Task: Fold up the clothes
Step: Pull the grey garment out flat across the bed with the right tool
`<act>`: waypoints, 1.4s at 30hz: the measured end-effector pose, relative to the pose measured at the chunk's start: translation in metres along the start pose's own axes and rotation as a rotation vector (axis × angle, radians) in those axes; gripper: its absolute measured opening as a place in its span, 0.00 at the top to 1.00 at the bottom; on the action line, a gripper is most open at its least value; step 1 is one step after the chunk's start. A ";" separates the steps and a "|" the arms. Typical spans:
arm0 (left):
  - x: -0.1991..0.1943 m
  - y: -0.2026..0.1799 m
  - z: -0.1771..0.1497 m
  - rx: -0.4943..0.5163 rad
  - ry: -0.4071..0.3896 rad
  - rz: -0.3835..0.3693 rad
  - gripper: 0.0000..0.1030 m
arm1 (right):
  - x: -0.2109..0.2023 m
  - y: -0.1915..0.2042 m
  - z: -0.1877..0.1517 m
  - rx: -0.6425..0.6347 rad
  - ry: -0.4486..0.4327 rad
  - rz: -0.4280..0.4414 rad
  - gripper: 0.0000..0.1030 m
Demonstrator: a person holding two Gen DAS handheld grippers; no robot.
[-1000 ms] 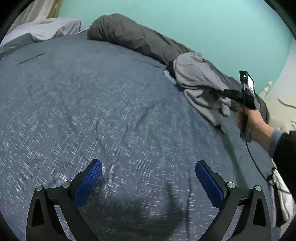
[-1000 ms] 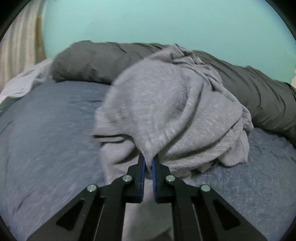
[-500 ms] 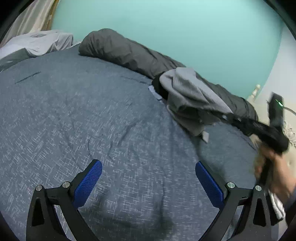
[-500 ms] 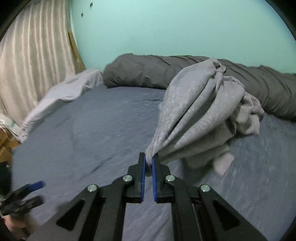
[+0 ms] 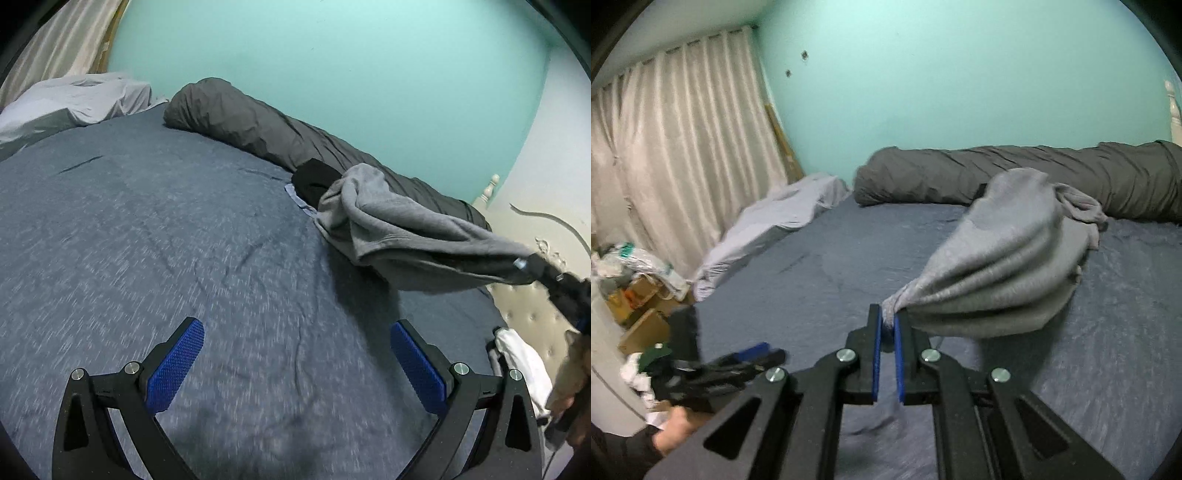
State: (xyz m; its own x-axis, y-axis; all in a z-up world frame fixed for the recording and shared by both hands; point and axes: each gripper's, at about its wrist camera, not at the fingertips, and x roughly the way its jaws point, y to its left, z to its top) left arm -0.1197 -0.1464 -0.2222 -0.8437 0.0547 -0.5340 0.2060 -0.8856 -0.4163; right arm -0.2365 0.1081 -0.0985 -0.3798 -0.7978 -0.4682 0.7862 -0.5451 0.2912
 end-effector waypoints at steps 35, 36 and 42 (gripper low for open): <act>0.082 -0.062 -0.106 0.301 0.250 -0.034 0.00 | -0.012 -0.085 -0.196 0.330 0.020 -0.266 0.90; 0.083 -0.066 -0.107 0.316 0.250 -0.041 0.00 | -0.012 -0.089 -0.202 0.344 0.014 -0.274 0.88; 0.090 -0.075 -0.115 0.355 0.260 -0.038 0.00 | -0.021 -0.112 -0.234 0.450 -0.039 -0.327 0.59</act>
State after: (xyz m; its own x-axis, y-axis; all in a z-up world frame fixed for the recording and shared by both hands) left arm -0.1543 -0.0222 -0.3236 -0.6855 0.1642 -0.7093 -0.0437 -0.9818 -0.1850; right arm -0.2027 0.2461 -0.3164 -0.5932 -0.5729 -0.5656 0.3417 -0.8153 0.4675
